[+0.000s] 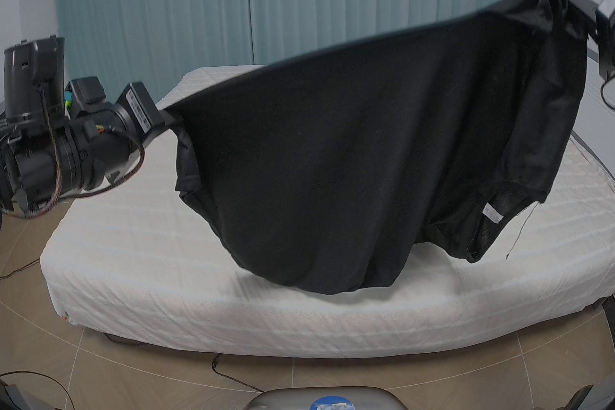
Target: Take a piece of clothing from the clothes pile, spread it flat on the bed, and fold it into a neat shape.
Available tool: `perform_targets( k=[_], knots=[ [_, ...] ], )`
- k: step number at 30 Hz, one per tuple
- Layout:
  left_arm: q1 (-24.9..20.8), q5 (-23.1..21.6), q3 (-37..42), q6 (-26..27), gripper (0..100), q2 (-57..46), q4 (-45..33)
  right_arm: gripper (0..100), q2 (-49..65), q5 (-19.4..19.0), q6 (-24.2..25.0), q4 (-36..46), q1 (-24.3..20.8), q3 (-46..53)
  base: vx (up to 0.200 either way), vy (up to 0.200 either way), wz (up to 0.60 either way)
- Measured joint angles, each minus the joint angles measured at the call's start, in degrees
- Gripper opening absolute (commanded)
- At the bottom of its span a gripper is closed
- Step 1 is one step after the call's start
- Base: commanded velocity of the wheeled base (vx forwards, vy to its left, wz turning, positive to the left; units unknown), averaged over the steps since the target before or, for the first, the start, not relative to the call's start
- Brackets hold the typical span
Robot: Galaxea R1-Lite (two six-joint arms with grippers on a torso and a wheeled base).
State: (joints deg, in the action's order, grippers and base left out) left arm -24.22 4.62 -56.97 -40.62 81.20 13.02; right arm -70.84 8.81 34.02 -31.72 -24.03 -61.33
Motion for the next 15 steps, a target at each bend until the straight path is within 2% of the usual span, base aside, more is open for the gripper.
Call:
perform_targets(
  k=[4,10,15],
  knots=[
    [2.0,-0.1,-6.4,-0.3,0,2.9,-3.7,0,-5.6,-0.7,1.1,4.1,3.7,-8.7,0.000,0.000,0.00],
    [4.5,-0.1,-14.7,-1.1,0,12.2,-5.6,0,-17.2,-1.0,1.9,5.4,7.7,-14.7,0.200,0.000,0.00],
    [5.8,0.0,-22.9,-2.9,0,22.2,-6.0,0,-27.6,-1.0,2.0,0.7,9.4,-17.9,0.200,0.000,0.00]
  ],
)
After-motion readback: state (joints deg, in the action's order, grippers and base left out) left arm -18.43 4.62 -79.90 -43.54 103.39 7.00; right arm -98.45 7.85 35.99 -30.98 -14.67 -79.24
